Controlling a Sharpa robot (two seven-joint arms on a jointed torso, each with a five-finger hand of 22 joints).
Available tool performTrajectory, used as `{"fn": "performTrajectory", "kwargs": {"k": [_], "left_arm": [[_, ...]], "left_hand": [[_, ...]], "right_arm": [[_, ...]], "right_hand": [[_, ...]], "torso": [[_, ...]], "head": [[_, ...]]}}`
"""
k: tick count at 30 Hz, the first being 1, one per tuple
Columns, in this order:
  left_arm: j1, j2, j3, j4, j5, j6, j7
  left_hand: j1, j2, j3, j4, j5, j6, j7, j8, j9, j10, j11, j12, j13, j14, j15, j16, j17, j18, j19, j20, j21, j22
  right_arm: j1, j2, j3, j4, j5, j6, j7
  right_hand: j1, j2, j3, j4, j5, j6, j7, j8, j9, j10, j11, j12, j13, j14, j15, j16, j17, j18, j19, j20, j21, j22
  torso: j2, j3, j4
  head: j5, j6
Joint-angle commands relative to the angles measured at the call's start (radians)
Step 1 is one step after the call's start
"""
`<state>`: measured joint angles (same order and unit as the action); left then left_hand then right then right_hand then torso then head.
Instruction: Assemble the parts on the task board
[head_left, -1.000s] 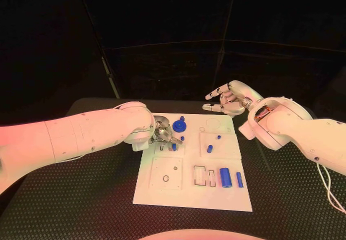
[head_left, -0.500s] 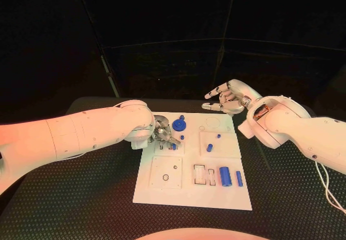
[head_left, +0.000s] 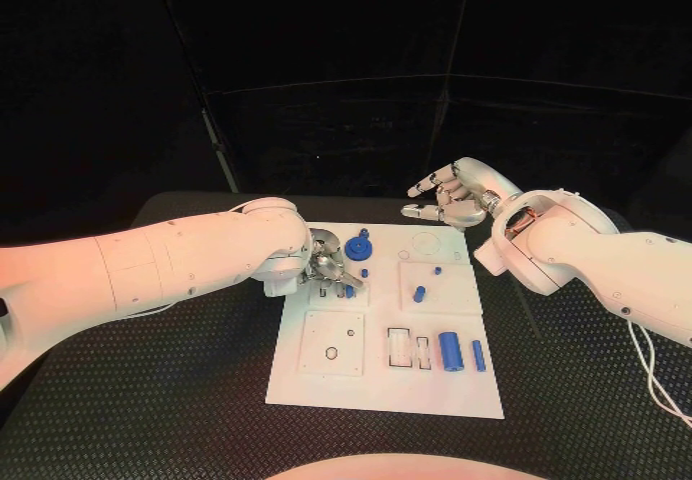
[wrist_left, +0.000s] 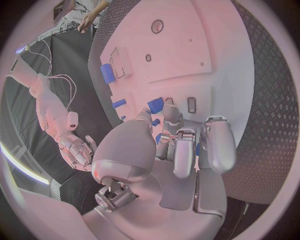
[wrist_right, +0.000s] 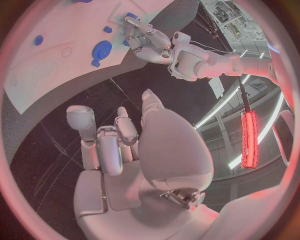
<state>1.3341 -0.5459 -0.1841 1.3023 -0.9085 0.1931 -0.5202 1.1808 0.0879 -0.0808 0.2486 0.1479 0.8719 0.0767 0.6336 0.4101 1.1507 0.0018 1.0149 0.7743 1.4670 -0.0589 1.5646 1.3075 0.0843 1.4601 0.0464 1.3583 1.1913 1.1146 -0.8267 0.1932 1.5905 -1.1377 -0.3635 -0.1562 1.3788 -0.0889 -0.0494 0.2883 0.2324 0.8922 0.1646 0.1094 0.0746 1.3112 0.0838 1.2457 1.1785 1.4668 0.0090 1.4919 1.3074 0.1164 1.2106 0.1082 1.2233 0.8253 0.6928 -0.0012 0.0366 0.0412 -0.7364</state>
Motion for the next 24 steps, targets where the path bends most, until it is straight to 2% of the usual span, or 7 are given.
{"fn": "performTrajectory", "kwargs": {"k": [1,4,9,16,22,23,24], "left_arm": [[0.002,0.002,0.001,0.002,-0.003,0.009,-0.006],[0.002,0.002,0.001,0.004,0.002,0.010,-0.005],[0.002,0.000,0.001,0.007,0.014,0.008,-0.003],[0.001,-0.004,0.001,0.017,0.030,0.001,-0.001],[0.001,-0.010,0.001,0.025,0.035,-0.007,0.000],[0.001,-0.012,0.001,0.027,0.035,-0.008,0.000],[0.001,-0.014,0.001,0.028,0.036,-0.009,0.000]], "left_hand": [[0.023,0.008,0.008,-0.014,0.000,-0.008,-0.002,0.007,0.004,0.001,-0.001,0.005,0.001,0.104,-0.007,0.006,0.263,-0.015,0.002,-0.005,0.003,0.001],[0.084,0.029,0.046,-0.055,0.003,-0.016,-0.008,0.010,0.008,-0.002,-0.006,0.002,-0.002,0.104,-0.011,0.006,0.263,-0.014,0.001,-0.007,0.003,0.001],[0.156,0.038,0.105,-0.112,0.005,-0.026,-0.012,0.009,0.012,-0.009,-0.011,-0.007,-0.009,0.104,-0.015,0.006,0.263,-0.015,0.001,-0.012,0.005,0.006],[0.197,0.032,0.217,-0.165,0.007,-0.037,-0.011,0.004,0.016,-0.011,-0.012,-0.024,-0.023,0.104,-0.016,0.006,0.263,-0.016,0.001,-0.014,0.006,0.012],[0.160,-0.023,0.422,-0.212,0.007,-0.048,-0.004,0.012,0.030,-0.008,-0.003,-0.041,-0.040,0.104,-0.012,0.006,0.263,-0.016,-0.001,-0.008,0.005,0.015],[0.098,-0.054,0.536,-0.220,0.003,-0.046,0.005,0.026,0.044,-0.001,0.003,-0.042,-0.045,0.104,-0.013,0.006,0.263,-0.017,-0.001,-0.003,0.004,0.017],[0.089,-0.058,0.552,-0.221,0.002,-0.046,0.006,0.028,0.046,0.000,0.003,-0.042,-0.046,0.104,-0.013,0.006,0.263,-0.017,-0.001,-0.002,0.004,0.017]], "right_arm": [[0.002,0.003,0.001,0.000,0.001,0.008,0.005],[0.002,0.004,0.001,-0.001,0.001,0.008,0.005],[0.002,0.006,0.001,-0.004,0.001,0.009,0.005],[0.002,0.007,0.001,-0.006,0.001,0.009,0.006],[0.002,0.007,0.001,-0.007,0.001,0.009,0.007],[0.002,0.007,0.001,-0.007,0.001,0.009,0.007],[0.002,0.007,0.001,-0.007,0.001,0.009,0.007]], "right_hand": [[-0.008,0.001,-0.006,0.002,0.006,0.009,0.001,0.005,0.001,-0.001,-0.005,-0.003,-0.001,0.060,-0.007,-0.006,0.073,0.019,-0.007,0.002,-0.004,-0.002],[-0.008,0.001,-0.006,0.002,0.006,0.009,0.001,0.005,0.001,-0.001,-0.005,-0.003,-0.001,0.060,-0.007,-0.006,0.073,0.019,-0.007,0.002,-0.004,-0.002],[-0.009,0.004,-0.007,0.002,0.008,0.009,0.000,0.006,0.001,0.000,-0.006,-0.002,0.000,0.060,-0.007,-0.006,0.073,0.019,-0.007,0.001,-0.005,-0.002],[-0.009,0.006,-0.007,0.001,0.012,0.010,0.000,0.007,0.001,0.000,-0.006,-0.001,0.000,0.060,-0.008,-0.006,0.073,0.019,-0.007,0.001,-0.005,-0.002],[-0.008,0.008,-0.007,0.001,0.015,0.010,0.000,0.007,0.001,0.001,-0.006,-0.001,0.001,0.060,-0.008,-0.006,0.073,0.019,-0.007,0.001,-0.005,-0.003],[-0.008,0.008,-0.007,0.001,0.016,0.010,0.000,0.008,0.001,0.001,-0.007,0.000,0.001,0.060,-0.008,-0.006,0.073,0.019,-0.007,0.000,-0.006,-0.003],[-0.008,0.008,-0.007,0.001,0.016,0.010,0.000,0.008,0.001,0.001,-0.007,0.000,0.001,0.060,-0.008,-0.006,0.073,0.019,-0.007,0.000,-0.006,-0.003]], "torso": [[0.000,0.0000,0.0003],[0.000,0.0003,0.0006],[0.000,0.0001,0.0003],[0.001,-0.0001,0.0002],[0.001,-0.0005,0.0007],[0.001,-0.0006,0.0011],[0.001,-0.0008,0.0011]], "head": [[0.001,0.000],[0.001,-0.001],[0.002,-0.003],[0.003,-0.003],[0.003,-0.004],[0.003,-0.005],[0.003,-0.005]]}}
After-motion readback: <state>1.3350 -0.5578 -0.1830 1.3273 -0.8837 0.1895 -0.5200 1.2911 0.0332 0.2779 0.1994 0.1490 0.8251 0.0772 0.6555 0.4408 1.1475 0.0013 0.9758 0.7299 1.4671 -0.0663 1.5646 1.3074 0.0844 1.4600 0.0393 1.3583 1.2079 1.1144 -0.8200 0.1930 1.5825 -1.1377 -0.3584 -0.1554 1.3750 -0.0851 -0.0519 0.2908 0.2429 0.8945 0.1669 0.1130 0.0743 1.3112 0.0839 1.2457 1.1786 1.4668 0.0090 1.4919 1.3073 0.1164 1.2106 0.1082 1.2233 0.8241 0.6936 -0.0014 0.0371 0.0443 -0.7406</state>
